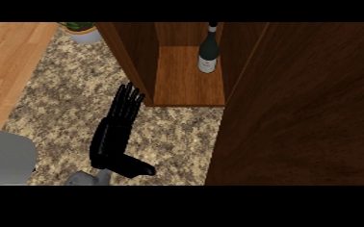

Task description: Pick up the wine, place it into the cabinet and close the cabinet

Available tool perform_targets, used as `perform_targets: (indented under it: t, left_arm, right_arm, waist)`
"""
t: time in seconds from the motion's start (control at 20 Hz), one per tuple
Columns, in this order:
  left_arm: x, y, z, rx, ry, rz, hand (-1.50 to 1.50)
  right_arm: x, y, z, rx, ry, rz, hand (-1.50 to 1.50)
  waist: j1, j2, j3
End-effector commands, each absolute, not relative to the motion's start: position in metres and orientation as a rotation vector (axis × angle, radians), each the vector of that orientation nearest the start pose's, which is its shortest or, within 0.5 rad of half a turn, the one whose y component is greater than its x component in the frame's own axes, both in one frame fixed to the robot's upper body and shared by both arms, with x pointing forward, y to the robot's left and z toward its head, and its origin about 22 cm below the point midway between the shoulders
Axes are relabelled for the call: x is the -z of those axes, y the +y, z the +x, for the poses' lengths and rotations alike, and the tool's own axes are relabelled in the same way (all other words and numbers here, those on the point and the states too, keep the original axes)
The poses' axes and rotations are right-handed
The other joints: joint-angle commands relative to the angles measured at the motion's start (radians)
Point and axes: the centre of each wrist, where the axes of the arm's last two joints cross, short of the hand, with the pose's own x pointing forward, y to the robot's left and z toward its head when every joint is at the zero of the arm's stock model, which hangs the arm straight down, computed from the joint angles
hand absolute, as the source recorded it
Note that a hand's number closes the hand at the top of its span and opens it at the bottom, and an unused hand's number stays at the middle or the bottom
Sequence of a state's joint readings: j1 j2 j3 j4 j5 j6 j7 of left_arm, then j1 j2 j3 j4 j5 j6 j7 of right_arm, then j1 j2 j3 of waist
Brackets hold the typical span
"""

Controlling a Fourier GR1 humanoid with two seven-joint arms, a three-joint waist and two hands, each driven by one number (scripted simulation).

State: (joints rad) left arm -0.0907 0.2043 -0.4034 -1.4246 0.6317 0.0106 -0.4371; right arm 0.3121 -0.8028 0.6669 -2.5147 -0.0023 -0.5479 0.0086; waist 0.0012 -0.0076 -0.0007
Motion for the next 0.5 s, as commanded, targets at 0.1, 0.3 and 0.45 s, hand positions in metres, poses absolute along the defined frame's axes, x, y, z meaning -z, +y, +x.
perform_targets:
  t: [0.1,0.3,0.45]
  left_arm:
    - [0.017,0.224,0.242,-0.142,-1.796,-0.517,-1.5]
    - [0.013,0.269,0.234,-0.136,-1.822,-0.464,-1.5]
    - [-0.003,0.277,0.234,-0.14,-1.839,-0.429,-1.5]
  right_arm:
    - [-0.181,-0.198,0.059,-0.533,-1.781,0.426,-1.5]
    - [-0.182,-0.195,0.053,-0.632,-1.785,0.497,1.5]
    - [-0.185,-0.194,0.051,-0.618,-1.783,0.54,1.5]
  waist:
    - [0.007,0.005,0.0]
    - [0.002,0.002,-0.001]
    - [0.004,0.003,0.0]
